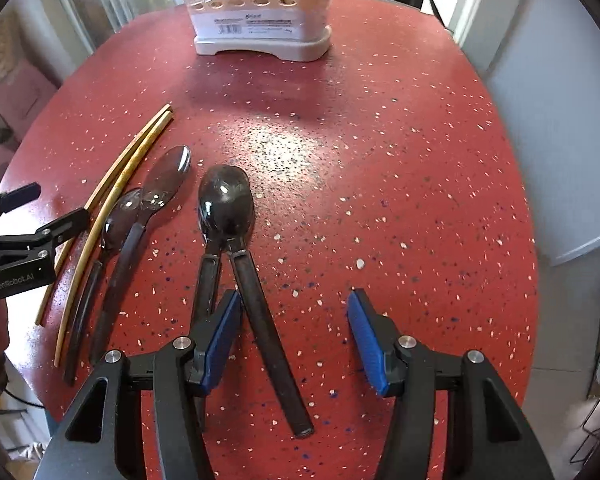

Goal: Organize utensils
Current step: 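Grasp a dark spoon with the right tool while the left tool grasps a plain chopstick, then carry the spoon and chopstick to the caddy and release them inside with both tools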

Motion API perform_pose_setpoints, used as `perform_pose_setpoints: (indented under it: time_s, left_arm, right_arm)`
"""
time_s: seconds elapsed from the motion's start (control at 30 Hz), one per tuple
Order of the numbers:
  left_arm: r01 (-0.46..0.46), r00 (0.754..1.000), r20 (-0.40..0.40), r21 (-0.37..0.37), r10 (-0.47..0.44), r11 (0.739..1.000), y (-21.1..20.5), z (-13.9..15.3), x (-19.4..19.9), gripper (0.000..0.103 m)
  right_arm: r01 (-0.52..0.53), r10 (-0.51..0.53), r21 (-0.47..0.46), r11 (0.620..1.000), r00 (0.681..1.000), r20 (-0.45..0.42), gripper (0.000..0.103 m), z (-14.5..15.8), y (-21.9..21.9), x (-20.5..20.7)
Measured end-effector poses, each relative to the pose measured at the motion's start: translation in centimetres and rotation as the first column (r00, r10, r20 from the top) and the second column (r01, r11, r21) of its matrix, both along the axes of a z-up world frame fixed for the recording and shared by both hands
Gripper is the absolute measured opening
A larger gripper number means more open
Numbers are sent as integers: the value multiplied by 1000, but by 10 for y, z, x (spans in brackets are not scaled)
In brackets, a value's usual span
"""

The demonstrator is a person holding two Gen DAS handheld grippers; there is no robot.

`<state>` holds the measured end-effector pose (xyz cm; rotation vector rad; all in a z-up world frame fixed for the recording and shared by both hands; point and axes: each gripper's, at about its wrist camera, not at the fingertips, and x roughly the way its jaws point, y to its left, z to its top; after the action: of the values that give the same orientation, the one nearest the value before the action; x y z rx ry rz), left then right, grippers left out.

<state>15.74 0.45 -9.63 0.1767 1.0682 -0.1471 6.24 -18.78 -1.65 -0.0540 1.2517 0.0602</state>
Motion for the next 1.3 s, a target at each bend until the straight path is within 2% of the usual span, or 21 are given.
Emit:
perform_pose_setpoints:
  time_s: [0.07,0.23,0.27,0.3,0.37,0.4,0.43,0.47,0.63,0.83,1.0,1.03,1.07,1.1,1.2,1.3]
  left_arm:
    - [14,1000,-5,5,-14,1000,-2,1,5,103]
    - [49,999,-16,31,-48,998,-7,3,16,103]
    - [57,998,-21,32,-56,998,-8,4,19,103]
    - [66,998,-27,32,-65,997,-9,4,21,103]
    - [81,996,-36,34,-80,996,-11,5,24,103]
    - [94,995,-41,34,-92,995,-12,5,25,103]
    - [110,993,-47,27,-109,994,-13,6,26,103]
    - [128,990,-60,16,-127,992,-15,7,26,103]
    - [206,974,-105,26,-202,978,-26,13,32,102]
    - [251,949,-193,-14,-249,968,-41,19,45,87]
    - [289,925,-245,-33,-289,957,-47,25,47,67]
    - [295,922,-250,-43,-297,954,-48,27,48,61]
    - [300,921,-248,-41,-301,953,-52,30,48,39]
    - [304,919,-251,-39,-304,952,-54,31,47,35]
    - [286,930,-225,-50,-290,957,-56,36,40,35]
    - [238,956,-155,-90,-250,967,-50,46,25,34]
  right_arm:
    - [-44,44,-20,999,999,-18,57,-1,6,10]
    - [-136,132,-45,990,988,-77,46,-1,22,34]
    - [-151,146,-45,988,985,-94,44,-1,26,39]
    - [-157,152,-32,987,981,-116,37,-1,27,43]
    - [-159,155,-14,987,977,-145,35,-1,29,49]
    - [-165,161,-18,986,976,-148,28,-1,29,50]
    - [-173,168,-17,985,974,-149,17,-1,30,50]
    - [-174,170,-13,985,974,-150,13,0,29,50]
    - [-149,151,27,988,981,-117,12,3,19,47]
    - [-138,142,85,987,989,-43,12,22,-3,37]
    - [-137,137,140,981,991,8,12,40,-17,29]
    - [-136,135,148,980,991,15,12,45,-23,19]
    - [-135,133,157,978,991,23,12,48,-27,16]
    - [-133,130,162,978,991,29,12,50,-28,13]
    - [-122,115,182,976,992,45,12,54,-29,12]
    - [-113,101,208,972,993,66,12,59,-33,6]
